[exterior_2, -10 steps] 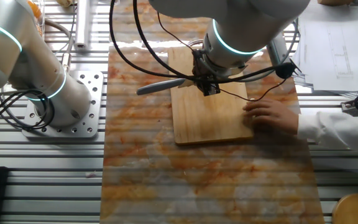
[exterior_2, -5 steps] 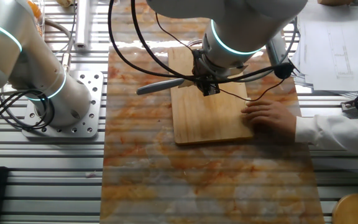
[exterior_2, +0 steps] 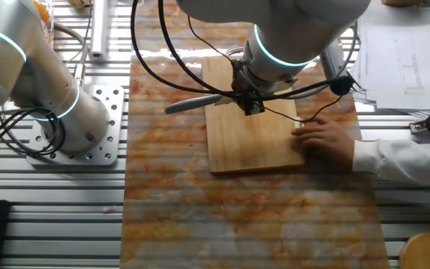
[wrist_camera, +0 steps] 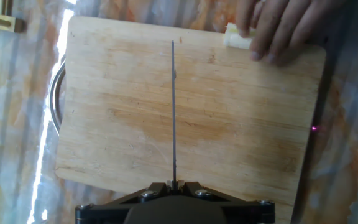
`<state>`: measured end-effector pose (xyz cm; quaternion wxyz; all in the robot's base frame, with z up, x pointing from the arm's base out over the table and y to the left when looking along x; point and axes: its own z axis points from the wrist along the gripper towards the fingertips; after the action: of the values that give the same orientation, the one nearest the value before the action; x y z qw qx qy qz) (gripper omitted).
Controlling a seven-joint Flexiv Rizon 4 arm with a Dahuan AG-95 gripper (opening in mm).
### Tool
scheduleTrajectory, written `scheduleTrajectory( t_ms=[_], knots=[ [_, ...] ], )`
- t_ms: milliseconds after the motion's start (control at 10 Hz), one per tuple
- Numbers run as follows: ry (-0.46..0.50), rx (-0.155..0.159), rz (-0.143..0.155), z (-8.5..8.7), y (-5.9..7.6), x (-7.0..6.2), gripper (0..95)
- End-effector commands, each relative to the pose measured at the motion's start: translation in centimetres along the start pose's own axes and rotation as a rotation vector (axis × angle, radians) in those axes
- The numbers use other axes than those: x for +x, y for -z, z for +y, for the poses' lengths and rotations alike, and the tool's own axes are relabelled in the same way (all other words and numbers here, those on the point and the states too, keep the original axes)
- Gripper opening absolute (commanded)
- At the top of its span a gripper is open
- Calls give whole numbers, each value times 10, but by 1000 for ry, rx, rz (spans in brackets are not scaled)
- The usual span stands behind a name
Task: Chop the scallions
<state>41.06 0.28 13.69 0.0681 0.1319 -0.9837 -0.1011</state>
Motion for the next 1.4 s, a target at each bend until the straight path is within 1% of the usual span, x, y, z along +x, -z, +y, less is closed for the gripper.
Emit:
scheduleTrajectory(
  t_ms=[100,300,500,1000,1200,1300,1400],
  knots=[
    [-5,0,-5,0,0,0,0],
    [-6,-1,-8,0,0,0,0],
    [-10,0,-21,0,0,0,0],
    [-5,-2,-25,0,0,0,0],
    [-29,2,-43,0,0,0,0],
    [-10,4,-42,0,0,0,0],
    [-13,5,-35,0,0,0,0]
  ],
)
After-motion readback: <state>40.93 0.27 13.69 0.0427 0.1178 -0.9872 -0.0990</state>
